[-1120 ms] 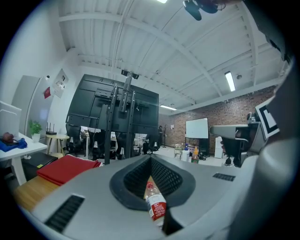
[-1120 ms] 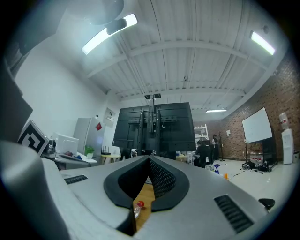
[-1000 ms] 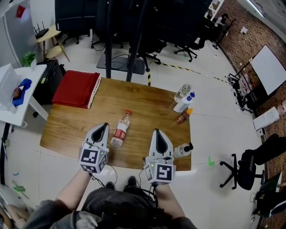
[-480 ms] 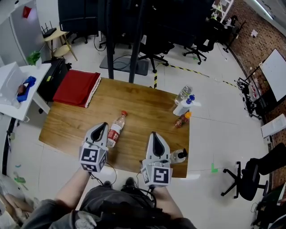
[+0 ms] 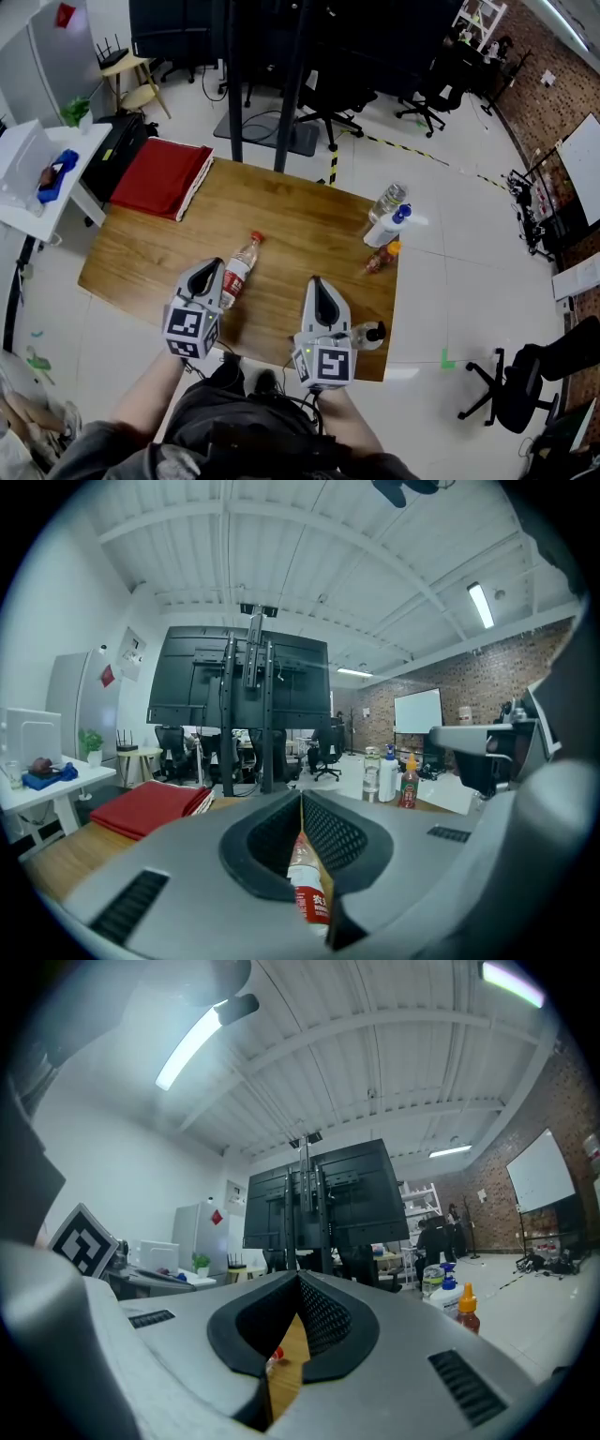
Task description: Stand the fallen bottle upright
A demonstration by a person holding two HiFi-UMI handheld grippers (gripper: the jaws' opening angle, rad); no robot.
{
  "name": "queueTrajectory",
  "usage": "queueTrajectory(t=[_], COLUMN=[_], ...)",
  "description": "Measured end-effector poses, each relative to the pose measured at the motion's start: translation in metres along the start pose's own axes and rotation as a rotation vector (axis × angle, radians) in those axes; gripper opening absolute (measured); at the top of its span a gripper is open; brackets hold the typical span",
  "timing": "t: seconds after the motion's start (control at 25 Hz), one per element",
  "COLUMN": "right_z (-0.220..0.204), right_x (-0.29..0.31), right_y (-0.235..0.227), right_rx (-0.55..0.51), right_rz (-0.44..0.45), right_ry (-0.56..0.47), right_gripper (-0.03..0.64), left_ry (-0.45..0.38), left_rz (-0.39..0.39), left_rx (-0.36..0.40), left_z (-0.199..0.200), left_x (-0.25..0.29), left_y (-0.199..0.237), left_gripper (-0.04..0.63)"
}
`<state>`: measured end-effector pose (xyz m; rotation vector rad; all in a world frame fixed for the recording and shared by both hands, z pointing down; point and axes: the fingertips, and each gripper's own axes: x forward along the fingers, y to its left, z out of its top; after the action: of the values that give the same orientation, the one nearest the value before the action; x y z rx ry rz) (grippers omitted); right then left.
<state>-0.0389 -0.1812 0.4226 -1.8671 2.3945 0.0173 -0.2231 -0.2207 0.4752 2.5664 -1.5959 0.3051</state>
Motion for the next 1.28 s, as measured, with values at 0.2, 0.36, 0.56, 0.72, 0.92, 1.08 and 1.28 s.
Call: queueTrajectory(t=[0.2, 0.36, 0.56, 0.72, 0.92, 1.08, 1.28], right_z=[-0.006, -0.01, -0.02, -0.029, -0.04, -0.048, -0.056], right_x=[0.02, 0.041, 0.066, 0.083, 0.101, 0.11, 0.119], right_y=[0.001, 0.0, -0.002, -0.007, -0.02, -0.026, -0.03], right_rx=[-0.007, -0.005, -0.001, 0.0, 0.003, 0.013, 0.024], right_rz=[-0.015, -0.035, -0.053, -0.065, -0.078, -0.083, -0.087], right_ry=[0.015, 0.016, 0.035, 0.053, 0.075, 0.09, 0.099], right_gripper=[0.006, 0.006, 0.006, 0.006, 0.006, 0.006, 0.006], left_ry=[0.051, 0.081, 0.123, 0.192, 0.302, 0.375, 0.469], left_rz=[-0.03, -0.047, -0.082, -0.113, -0.119, -0.155, -0.192], left_rx=[0.01, 0.003, 0.016, 0.006, -0.01, -0.029, -0.01], left_z=[-0.016, -0.024, -0.037, -0.053, -0.074, -0.087, -0.106], left_x=[0.022, 0.039, 0.061, 0.08, 0.105, 0.117, 0.129], left_y=[0.011, 0.02, 0.024, 0.024, 0.027, 0.023, 0.017], left_gripper=[0.046, 0.046, 0.081, 0.153, 0.227, 0.274, 0.31])
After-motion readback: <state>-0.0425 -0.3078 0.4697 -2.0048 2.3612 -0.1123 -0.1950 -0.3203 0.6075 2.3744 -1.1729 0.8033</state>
